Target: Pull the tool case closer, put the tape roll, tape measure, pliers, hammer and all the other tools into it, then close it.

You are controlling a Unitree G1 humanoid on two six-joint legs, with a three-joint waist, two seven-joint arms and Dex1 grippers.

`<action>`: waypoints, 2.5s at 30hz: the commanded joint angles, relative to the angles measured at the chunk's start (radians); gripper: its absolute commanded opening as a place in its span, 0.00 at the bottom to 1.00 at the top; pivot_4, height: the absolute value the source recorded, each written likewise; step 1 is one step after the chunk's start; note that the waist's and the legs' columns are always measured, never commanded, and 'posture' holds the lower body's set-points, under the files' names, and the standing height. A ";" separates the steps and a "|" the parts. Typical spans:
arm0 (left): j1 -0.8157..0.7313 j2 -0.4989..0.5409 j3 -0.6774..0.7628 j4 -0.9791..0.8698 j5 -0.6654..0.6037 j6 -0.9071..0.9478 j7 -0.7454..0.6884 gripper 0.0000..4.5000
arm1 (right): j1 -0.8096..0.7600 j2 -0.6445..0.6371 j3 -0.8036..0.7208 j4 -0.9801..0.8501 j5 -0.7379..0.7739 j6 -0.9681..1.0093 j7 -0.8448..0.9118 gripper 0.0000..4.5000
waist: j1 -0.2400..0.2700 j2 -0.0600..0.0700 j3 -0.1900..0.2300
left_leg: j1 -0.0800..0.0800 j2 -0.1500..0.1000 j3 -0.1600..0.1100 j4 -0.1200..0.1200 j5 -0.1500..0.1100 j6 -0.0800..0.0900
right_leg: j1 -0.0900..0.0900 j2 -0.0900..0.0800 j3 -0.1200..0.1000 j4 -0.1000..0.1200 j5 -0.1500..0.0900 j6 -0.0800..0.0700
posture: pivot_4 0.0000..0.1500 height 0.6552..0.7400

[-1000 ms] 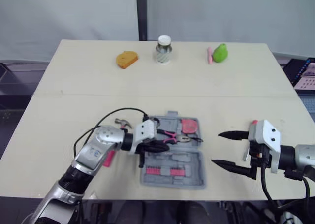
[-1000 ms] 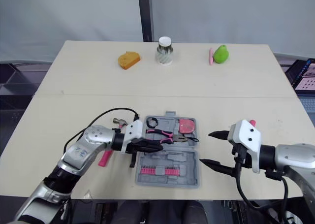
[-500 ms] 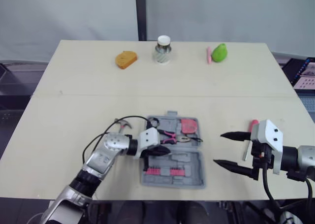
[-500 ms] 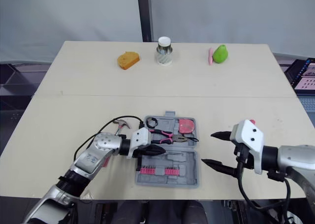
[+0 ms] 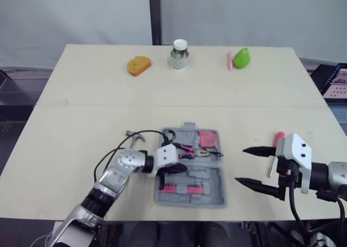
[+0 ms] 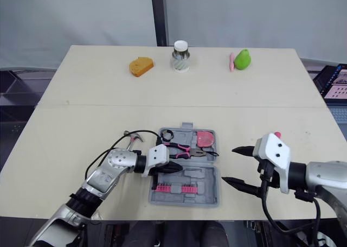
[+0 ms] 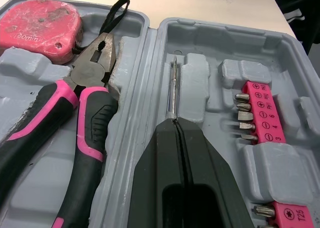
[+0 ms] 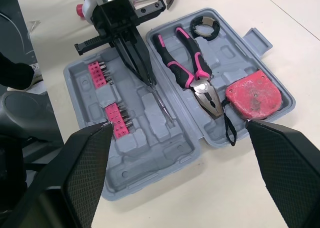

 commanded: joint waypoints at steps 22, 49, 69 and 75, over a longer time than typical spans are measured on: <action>0.011 0.024 -0.084 0.060 0.132 -0.004 0.023 0.00 | 0.000 -0.024 -0.031 -0.020 -0.009 -0.011 -0.001 1.00 | 0.001 0.000 -0.002 | 0.003 0.000 0.000 0.000 0.000 0.000 | 0.003 0.000 0.000 -0.001 0.000 0.000 | 1.00 1.00; -0.026 0.011 0.070 -0.050 -0.098 0.203 -0.042 0.00 | 0.001 0.012 -0.058 0.012 0.002 -0.011 -0.008 1.00 | -0.003 0.000 -0.010 | 0.004 0.000 0.000 0.000 0.000 0.000 | 0.004 0.000 0.000 -0.001 0.000 0.000 | 1.00 1.00; 0.438 0.387 0.942 0.054 -0.281 0.116 0.118 0.99 | -0.074 0.193 -0.142 0.930 -0.191 -0.385 -0.010 1.00 | -0.032 0.003 -0.005 | 0.004 0.001 0.003 -0.008 0.000 0.000 | 0.001 0.000 0.001 -0.004 0.000 0.000 | 1.00 1.00; 0.525 0.361 1.022 0.101 -0.290 0.068 0.170 0.99 | -0.104 0.216 -0.138 1.007 -0.235 -0.455 -0.063 1.00 | -0.028 0.004 -0.005 | 0.004 0.001 0.002 -0.007 0.000 0.000 | 0.001 -0.001 0.001 -0.004 0.000 0.000 | 1.00 1.00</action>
